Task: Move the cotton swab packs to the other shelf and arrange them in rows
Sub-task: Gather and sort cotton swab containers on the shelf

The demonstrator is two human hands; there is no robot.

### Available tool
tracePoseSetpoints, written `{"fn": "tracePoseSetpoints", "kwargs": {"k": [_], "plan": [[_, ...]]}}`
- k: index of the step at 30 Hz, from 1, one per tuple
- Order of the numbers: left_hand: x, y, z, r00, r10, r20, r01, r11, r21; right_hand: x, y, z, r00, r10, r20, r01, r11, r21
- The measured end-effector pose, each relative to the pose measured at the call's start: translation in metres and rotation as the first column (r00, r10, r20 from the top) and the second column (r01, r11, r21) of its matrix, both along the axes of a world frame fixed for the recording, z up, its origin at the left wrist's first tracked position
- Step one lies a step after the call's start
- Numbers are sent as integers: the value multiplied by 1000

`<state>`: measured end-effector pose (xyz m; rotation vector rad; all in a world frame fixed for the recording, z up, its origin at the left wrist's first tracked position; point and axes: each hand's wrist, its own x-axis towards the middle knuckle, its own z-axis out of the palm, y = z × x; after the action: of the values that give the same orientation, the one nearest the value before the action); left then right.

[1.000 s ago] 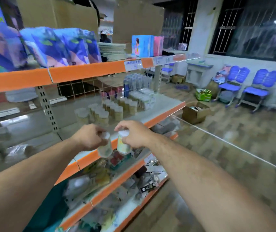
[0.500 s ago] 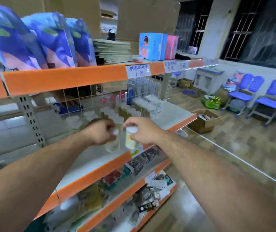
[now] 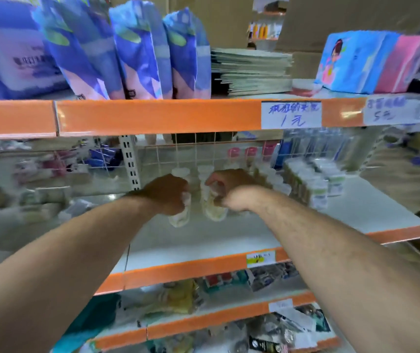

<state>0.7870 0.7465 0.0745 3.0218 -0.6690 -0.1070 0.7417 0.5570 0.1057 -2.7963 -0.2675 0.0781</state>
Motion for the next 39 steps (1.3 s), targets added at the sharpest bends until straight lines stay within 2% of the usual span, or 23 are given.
{"fn": "tracePoseSetpoints", "kwargs": {"k": [3,8,16,18,21,23,39], "plan": [[2,-3,-3,998,62,14,-63,998,18,11,-4,3,993,115,19,-114,992,-47],[5,-12,-17,988,155,21,-155,988,7,18,-18,2,982,188,32,-187,981,-47],[28,-26,-38,980,196,46,-186,969,-162,29,-36,-3,981,189,35,-189,982,-4],[38,-26,-45,982,186,34,-179,972,-152,31,-39,-4,984,179,24,-180,984,9],[52,-27,-54,985,163,49,-162,986,-29,34,-43,-7,986,166,11,-166,986,8],[58,-24,-61,985,158,66,-158,987,-2,36,-44,-8,987,159,8,-159,987,1],[68,-20,-72,974,148,174,-129,985,-118,35,-28,-8,987,160,-2,-160,987,14]]}}
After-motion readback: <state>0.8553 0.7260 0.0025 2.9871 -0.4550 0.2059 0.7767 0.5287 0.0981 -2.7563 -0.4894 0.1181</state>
